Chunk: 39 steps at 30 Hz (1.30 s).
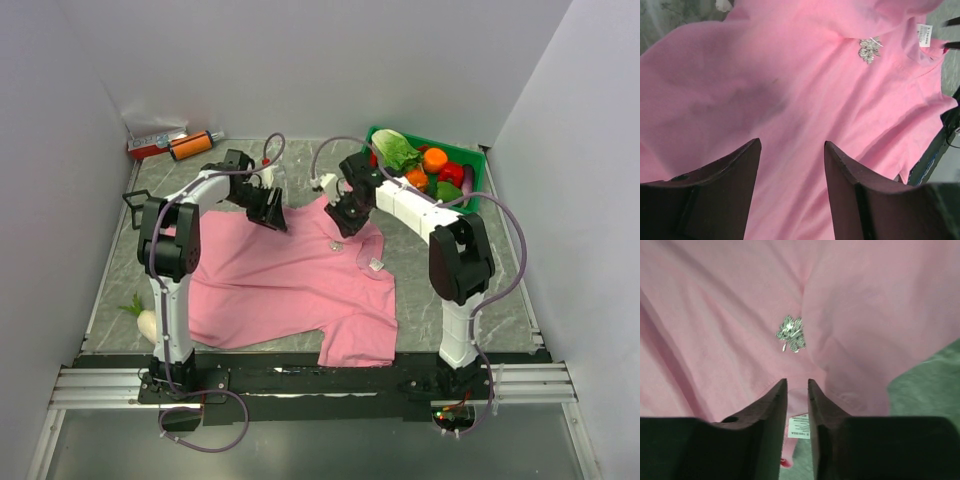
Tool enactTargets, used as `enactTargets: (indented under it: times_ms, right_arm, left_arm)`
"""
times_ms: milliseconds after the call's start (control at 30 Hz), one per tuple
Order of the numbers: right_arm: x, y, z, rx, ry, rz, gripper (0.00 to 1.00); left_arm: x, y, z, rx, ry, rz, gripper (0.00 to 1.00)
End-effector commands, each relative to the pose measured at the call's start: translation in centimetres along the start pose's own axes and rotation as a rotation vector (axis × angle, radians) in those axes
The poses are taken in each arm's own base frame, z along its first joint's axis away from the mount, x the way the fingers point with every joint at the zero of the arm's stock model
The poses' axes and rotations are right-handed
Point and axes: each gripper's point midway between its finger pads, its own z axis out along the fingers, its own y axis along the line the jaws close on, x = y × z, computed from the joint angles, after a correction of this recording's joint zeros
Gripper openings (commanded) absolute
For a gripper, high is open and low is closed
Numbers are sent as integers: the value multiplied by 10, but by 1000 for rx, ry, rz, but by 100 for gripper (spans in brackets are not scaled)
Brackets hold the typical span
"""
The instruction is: Remove the brooch from the garment
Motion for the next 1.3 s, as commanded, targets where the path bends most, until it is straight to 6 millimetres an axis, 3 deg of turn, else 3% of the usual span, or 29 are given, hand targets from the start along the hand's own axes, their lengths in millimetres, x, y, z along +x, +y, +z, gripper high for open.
enactTargets:
  times_ms: [0, 167, 500, 967, 1267]
  right_arm:
    - [-2, 3, 3, -12, -32, -9, 27]
    - [-2, 4, 13, 0, -26, -17, 29]
    - [-4, -10, 41, 64, 18, 50, 30]
    - [-5, 17, 51, -33, 21, 93, 30]
    - [0, 8, 63, 29, 49, 129, 30]
  left_arm:
    - [-25, -33, -35, 27, -68, 134, 60]
    - [-19, -44, -42, 50, -76, 144, 60]
    - [13, -42, -53, 59, -38, 72, 58]
    - [21, -35, -65, 41, -30, 28, 58]
    - [21, -33, -65, 44, -42, -1, 58]
